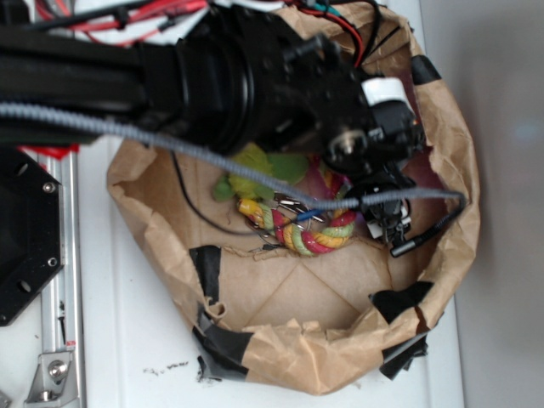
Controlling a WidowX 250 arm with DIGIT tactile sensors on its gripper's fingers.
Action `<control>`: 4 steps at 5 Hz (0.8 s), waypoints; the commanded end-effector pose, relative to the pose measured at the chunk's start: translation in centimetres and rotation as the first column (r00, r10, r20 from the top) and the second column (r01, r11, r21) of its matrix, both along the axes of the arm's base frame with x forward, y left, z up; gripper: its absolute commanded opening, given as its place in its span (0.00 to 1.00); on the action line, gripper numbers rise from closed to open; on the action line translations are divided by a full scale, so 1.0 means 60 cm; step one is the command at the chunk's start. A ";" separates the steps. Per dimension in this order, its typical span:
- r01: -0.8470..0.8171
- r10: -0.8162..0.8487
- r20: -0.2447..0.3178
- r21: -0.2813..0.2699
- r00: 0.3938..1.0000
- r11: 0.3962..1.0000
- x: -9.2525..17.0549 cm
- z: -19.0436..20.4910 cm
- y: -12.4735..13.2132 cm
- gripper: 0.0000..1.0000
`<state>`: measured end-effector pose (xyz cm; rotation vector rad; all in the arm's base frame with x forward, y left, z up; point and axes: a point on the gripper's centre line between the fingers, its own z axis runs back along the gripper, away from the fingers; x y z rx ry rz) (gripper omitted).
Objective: Grab the pink bunny.
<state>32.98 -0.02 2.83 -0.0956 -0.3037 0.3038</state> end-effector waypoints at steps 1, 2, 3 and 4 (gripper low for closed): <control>0.046 -0.020 -0.140 0.179 0.990 0.983 -0.013 0.057 0.006 0.00; 0.073 -0.033 -0.161 0.249 0.986 0.966 -0.046 0.114 0.016 0.00; 0.317 -0.288 -0.249 0.087 0.925 0.944 -0.101 0.189 0.001 0.00; 0.357 -0.335 -0.176 0.111 0.925 0.927 -0.126 0.222 -0.011 0.00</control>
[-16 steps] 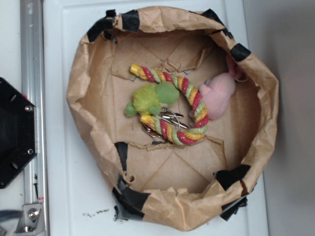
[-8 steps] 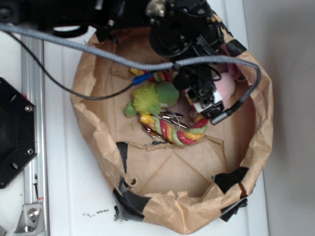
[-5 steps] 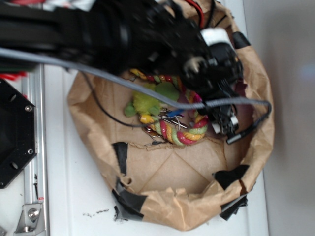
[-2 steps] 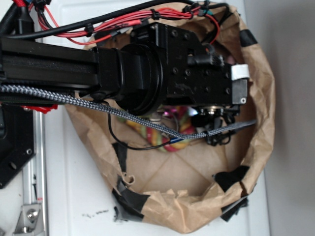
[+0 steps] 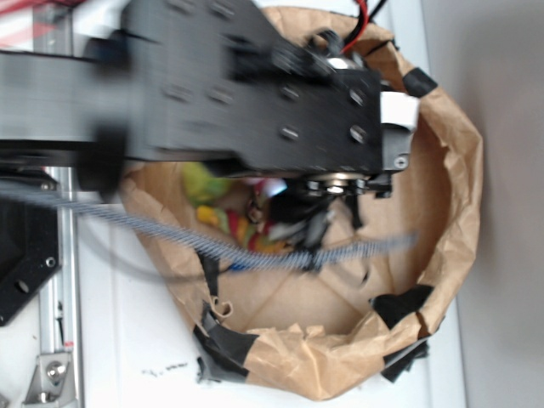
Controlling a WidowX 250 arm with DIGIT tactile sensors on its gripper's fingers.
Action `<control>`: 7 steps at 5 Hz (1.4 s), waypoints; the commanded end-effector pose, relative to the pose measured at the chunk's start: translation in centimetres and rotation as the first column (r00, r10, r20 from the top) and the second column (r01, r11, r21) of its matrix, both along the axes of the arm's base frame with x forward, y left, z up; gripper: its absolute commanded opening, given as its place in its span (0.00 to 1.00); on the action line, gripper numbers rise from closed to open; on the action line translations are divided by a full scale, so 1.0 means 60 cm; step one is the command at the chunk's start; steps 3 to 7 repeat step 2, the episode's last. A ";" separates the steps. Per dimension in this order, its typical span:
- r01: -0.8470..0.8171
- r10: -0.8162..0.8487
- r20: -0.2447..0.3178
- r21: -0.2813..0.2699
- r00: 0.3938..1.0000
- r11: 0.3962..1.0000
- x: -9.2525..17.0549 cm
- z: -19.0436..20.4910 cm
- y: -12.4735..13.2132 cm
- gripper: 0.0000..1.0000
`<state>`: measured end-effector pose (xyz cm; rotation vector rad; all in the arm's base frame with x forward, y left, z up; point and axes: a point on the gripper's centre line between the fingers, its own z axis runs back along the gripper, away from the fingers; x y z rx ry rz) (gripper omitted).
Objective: Grab the pink bunny.
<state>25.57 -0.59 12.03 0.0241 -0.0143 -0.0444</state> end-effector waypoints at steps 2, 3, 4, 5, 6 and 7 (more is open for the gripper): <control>-0.182 0.172 0.133 0.067 0.976 0.981 -0.005 0.045 -0.019 0.00; -0.182 0.172 0.133 0.067 0.976 0.981 -0.005 0.045 -0.019 0.00; -0.182 0.172 0.133 0.067 0.976 0.981 -0.005 0.045 -0.019 0.00; -0.182 0.172 0.133 0.067 0.976 0.981 -0.005 0.045 -0.019 0.00; -0.182 0.172 0.133 0.067 0.976 0.981 -0.005 0.045 -0.019 0.00; -0.182 0.172 0.133 0.067 0.976 0.981 -0.005 0.045 -0.019 0.00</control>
